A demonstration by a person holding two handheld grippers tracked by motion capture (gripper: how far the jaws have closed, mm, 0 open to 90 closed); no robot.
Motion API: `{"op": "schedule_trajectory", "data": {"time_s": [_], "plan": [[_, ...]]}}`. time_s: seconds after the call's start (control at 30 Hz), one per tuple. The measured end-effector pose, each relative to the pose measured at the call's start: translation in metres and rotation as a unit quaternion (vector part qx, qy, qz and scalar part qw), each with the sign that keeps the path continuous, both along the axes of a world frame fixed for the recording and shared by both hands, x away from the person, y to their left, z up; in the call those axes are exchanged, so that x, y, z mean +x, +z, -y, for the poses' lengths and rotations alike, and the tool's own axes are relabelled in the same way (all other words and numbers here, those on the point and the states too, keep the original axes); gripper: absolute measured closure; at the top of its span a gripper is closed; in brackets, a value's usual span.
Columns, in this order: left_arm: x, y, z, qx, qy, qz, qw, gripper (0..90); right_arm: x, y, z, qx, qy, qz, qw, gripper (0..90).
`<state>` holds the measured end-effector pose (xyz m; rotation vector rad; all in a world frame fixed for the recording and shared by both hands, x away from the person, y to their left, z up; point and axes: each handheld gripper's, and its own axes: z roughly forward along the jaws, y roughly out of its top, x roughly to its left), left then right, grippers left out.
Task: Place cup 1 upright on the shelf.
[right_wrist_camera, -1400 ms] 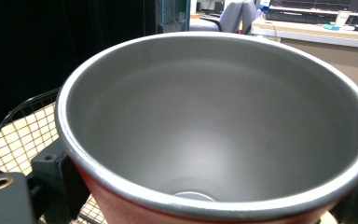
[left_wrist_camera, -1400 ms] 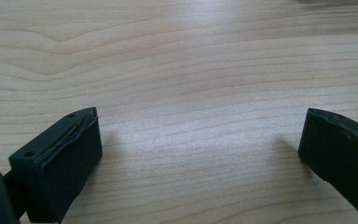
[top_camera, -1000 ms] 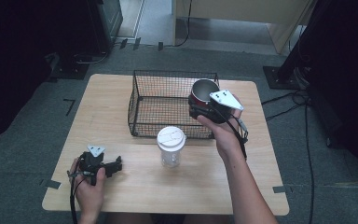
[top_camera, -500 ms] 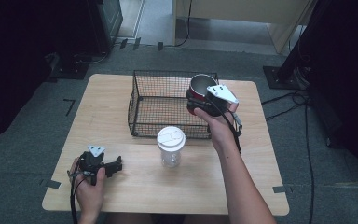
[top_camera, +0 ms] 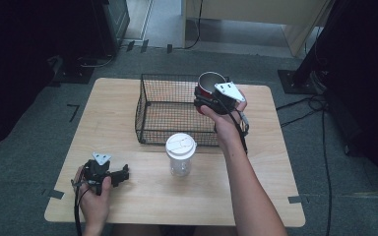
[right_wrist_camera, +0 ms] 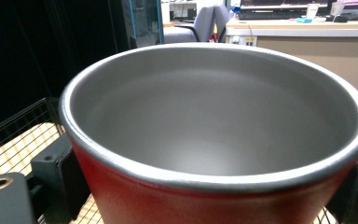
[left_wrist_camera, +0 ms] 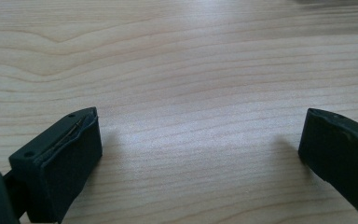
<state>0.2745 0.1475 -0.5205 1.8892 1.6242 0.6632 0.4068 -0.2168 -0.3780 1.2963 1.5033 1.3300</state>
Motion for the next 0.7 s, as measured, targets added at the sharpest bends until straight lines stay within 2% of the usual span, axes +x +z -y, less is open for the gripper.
{"op": "schedule_trajectory", "data": {"time_s": [0.17,0.3,0.47,0.7], "plan": [[0.000,0.000,0.000,0.000,-0.001,-0.001,1.0000,0.1,0.009,-0.002,0.000,-0.006,-0.007,-0.003,1.0000,7.6],[0.000,0.000,0.000,0.000,-0.001,-0.001,1.0000,0.1,0.017,-0.008,0.001,-0.020,-0.011,-0.005,0.9997,7.6],[0.000,0.000,0.000,0.001,-0.002,-0.001,1.0000,0.1,0.025,-0.015,0.000,-0.021,-0.014,-0.011,0.9996,7.6],[0.000,0.000,0.000,0.001,-0.003,-0.001,1.0000,0.1,0.035,-0.024,-0.003,-0.007,-0.012,-0.008,0.9999,7.6]]}}
